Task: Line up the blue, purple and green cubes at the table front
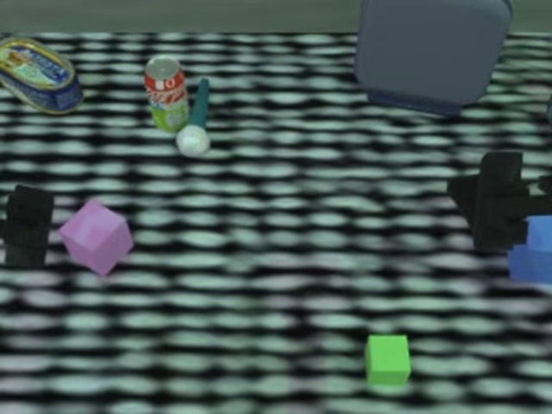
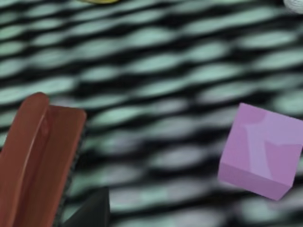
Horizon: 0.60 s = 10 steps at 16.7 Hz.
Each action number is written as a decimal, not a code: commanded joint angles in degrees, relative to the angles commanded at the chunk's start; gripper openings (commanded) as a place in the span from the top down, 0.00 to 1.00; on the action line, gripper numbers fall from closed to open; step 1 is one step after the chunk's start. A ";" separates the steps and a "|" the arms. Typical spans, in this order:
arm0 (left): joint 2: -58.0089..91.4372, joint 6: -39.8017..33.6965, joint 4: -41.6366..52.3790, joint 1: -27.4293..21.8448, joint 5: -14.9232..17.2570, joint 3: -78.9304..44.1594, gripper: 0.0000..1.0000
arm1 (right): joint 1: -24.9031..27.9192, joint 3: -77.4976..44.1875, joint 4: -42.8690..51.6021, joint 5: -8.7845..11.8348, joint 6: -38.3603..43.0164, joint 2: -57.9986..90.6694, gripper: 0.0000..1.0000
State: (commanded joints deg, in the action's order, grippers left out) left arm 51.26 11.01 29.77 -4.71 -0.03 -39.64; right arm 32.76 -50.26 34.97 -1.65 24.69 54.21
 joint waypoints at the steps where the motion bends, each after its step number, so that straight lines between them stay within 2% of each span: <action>1: 6.28 1.24 3.37 -0.51 -0.04 -4.23 0.00 | -2.34 3.83 -3.19 0.11 -2.46 -5.53 0.00; 5: 28.80 5.89 16.19 -2.50 -0.15 -20.27 0.00 | -12.13 20.67 -14.93 0.61 -11.34 -24.70 0.00; 10: 49.63 10.36 28.38 -4.45 -0.09 -36.87 0.00 | -24.53 40.11 -27.74 1.22 -20.30 -43.93 0.00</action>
State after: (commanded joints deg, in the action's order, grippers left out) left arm 100.89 21.37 58.14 -9.16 -0.11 -76.51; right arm 8.23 -10.15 7.23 -0.42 4.40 10.28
